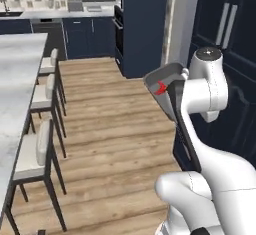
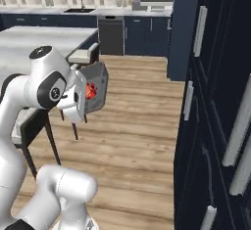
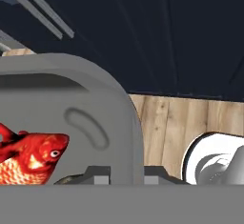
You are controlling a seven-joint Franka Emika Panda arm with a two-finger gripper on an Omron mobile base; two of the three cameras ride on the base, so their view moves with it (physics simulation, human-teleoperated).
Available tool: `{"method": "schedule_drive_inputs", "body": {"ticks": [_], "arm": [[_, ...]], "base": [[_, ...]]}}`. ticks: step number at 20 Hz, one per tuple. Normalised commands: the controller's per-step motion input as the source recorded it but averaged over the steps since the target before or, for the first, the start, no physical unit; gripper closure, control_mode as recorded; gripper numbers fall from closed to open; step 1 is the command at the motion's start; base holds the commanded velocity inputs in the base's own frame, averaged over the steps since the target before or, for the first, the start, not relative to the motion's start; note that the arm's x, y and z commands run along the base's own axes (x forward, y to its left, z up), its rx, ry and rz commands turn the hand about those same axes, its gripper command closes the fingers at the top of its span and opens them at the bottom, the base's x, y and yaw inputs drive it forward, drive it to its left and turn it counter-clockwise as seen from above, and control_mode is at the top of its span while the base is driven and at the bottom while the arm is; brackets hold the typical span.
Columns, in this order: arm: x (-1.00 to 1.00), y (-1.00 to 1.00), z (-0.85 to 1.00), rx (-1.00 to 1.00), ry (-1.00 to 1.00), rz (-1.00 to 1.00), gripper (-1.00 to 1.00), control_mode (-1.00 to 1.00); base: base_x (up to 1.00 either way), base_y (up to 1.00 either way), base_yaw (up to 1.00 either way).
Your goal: Place the tupperware containing the fish and mushroom meal in the microwave. Close the microwave door and press the start button to reheat the meal.
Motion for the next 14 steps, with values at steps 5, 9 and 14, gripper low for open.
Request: {"method": "schedule_drive_inputs", "body": {"ticks": [5,9,14], "arm": [[0.00,0.00,0.00,0.00,0.00,0.00,1.00,1.00],[0.00,0.00,0.00,0.00,0.00,0.00,1.00,1.00],[0.00,0.00,0.00,0.00,0.00,0.00,1.00,1.00]], "base": [[1.00,-0.45,0.13],[1.00,-0.46,0.02],[1.00,-0.40,0.00]]}}
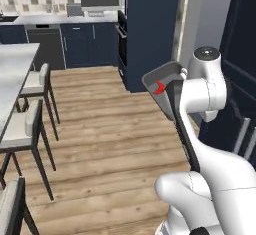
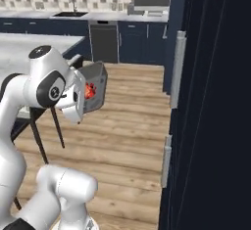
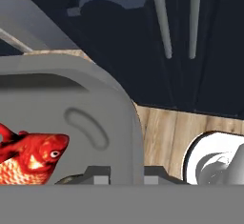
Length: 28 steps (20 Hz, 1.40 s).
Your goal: Place the tupperware containing the fish and mushroom meal in the microwave. Close the microwave door and press the start button to reheat the meal.
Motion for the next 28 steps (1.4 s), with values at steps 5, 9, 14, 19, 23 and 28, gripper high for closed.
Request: {"method": "schedule_drive_inputs", "body": {"ticks": [5,9,14,19,23,28], "arm": [[0.00,0.00,0.00,0.00,0.00,0.00,1.00,1.00],[0.00,0.00,0.00,0.00,0.00,0.00,1.00,1.00],[0.00,0.00,0.00,0.00,0.00,0.00,1.00,1.00],[0.00,0.00,0.00,0.00,0.00,0.00,1.00,1.00],[0.00,0.00,0.00,0.00,0.00,0.00,1.00,1.00],[0.00,0.00,0.00,0.00,0.00,0.00,1.00,1.00]], "base": [[1.00,-0.05,0.00],[1.00,0.00,0.00],[1.00,0.00,0.00],[1.00,0.00,-0.02],[1.00,0.00,-0.02],[1.00,0.00,-0.02]]}}
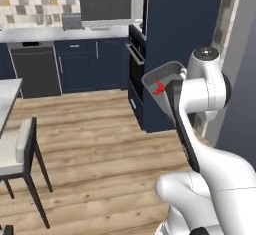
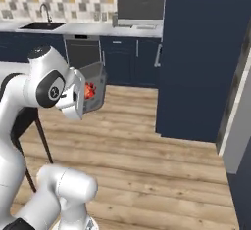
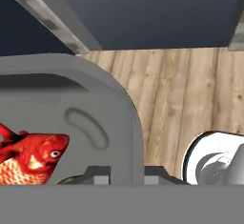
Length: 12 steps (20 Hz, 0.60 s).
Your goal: Place the tupperware containing the fish and mushroom meal in the microwave. Close the microwave door and press the start button to reheat the meal.
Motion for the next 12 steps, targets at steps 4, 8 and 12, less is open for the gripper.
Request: {"method": "schedule_drive_inputs", "body": {"ticks": [4,8,12], "arm": [[0.00,0.00,0.00,0.00,0.00,0.00,1.00,1.00],[0.00,0.00,0.00,0.00,0.00,0.00,1.00,1.00],[0.00,0.00,0.00,0.00,0.00,0.00,1.00,1.00]], "base": [[1.00,0.06,-0.15],[1.00,0.12,-0.26],[1.00,0.32,-0.23]]}}
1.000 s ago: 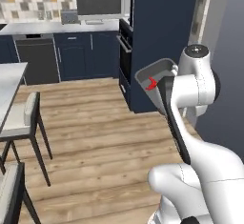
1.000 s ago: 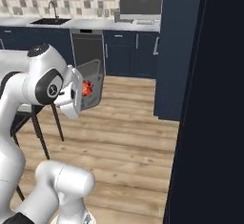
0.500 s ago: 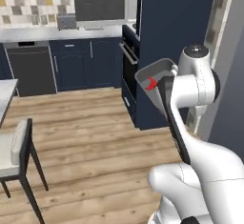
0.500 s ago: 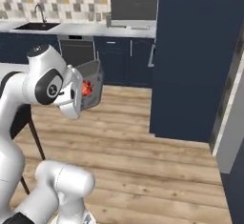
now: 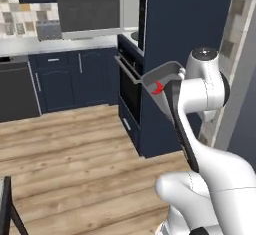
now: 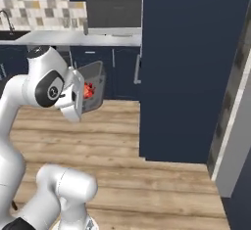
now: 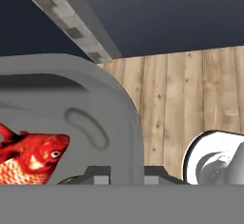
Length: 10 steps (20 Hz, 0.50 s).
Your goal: Place the tupperware containing the fish and mushroom meal in the microwave. Close the microwave door and press the start button to reheat the meal.
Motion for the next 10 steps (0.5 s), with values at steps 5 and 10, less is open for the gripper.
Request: {"method": "schedule_drive_inputs", "body": {"ticks": [5,10], "arm": [[0.00,0.00,0.00,0.00,0.00,0.00,1.00,1.00],[0.00,0.00,0.00,0.00,0.00,0.00,1.00,1.00]], "base": [[1.00,0.58,0.00],[1.00,0.44,0.02]]}}
